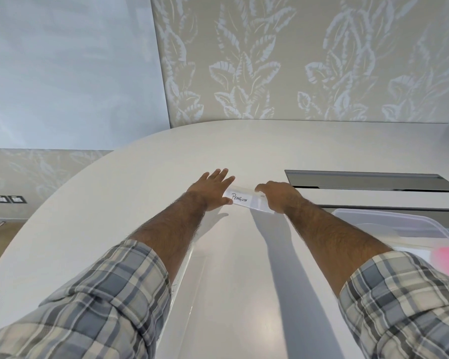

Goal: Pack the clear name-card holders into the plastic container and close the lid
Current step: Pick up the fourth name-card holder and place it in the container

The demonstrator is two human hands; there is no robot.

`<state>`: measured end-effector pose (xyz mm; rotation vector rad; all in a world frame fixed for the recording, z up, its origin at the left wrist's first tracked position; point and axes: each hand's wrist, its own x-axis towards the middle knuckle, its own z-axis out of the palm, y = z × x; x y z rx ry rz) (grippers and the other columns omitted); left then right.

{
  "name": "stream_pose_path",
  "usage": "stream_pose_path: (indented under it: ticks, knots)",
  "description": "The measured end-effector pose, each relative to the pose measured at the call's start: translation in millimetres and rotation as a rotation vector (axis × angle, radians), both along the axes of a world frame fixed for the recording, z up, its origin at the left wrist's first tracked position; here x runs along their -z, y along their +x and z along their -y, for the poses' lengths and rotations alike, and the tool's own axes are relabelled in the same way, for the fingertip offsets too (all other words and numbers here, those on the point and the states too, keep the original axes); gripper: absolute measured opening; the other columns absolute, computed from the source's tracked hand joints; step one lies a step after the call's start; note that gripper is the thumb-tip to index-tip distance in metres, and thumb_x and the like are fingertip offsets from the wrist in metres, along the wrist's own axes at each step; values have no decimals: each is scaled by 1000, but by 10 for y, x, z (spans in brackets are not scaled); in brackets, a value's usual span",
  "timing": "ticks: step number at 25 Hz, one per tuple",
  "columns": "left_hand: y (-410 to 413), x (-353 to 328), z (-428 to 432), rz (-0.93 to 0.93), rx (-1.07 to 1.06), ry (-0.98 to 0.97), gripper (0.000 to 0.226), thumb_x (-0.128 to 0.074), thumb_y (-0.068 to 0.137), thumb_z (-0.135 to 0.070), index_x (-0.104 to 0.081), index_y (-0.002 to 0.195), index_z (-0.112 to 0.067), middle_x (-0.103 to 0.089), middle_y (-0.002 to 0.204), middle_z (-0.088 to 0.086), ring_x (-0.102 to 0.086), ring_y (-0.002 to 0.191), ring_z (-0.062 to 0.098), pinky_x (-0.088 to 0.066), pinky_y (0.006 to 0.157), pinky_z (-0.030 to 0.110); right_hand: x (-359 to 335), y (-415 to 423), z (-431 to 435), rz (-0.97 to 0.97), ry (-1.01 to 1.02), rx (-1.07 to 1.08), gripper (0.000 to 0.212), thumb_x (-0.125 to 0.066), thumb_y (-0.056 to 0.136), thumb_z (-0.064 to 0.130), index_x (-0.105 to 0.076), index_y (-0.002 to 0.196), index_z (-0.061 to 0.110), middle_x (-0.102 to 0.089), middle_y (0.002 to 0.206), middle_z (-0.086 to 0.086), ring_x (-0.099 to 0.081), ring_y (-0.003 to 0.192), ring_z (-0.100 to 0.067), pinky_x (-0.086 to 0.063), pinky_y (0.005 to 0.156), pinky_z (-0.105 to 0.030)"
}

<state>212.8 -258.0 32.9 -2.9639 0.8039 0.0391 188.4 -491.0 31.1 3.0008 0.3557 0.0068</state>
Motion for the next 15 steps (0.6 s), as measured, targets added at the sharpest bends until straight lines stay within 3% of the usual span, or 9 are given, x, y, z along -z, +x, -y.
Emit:
stream_pose_path:
  ticks: [4,8,11,15]
  knots:
    - [-15,11,7,-10,9,10,85,-58,97,-40,-5,160,-23,-3,168,6,-5,155,23,-12,124,42,14,-28,40,-38,75,-9,64,-41,85,-2,-49,139,32,-57,133,-5,-58,118,-28,-46,93,-36]
    - [-25,30,24,-118,-98,-4,74,-62,93,-33,-23,156,-30,-37,155,-2,-38,141,22,-38,108,43,33,8,76,-99,152,40,52,-43,88,0,-53,133,25,-58,133,-5,-56,119,-26,-47,95,-36]
    - [-22,27,65,-120,-135,-10,57,-64,92,-29,-43,146,-29,-49,143,-4,-48,131,21,-42,97,39,39,54,54,-131,136,38,38,-55,90,11,-58,128,16,-59,133,-3,-55,121,-24,-46,97,-34]
    - [-39,60,85,-143,-181,-67,50,-68,88,-26,-54,135,-30,-58,135,-3,-57,121,23,-40,85,34,55,65,25,-149,148,61,40,-62,88,15,-58,128,13,-59,132,-6,-57,118,-26,-49,97,-40]
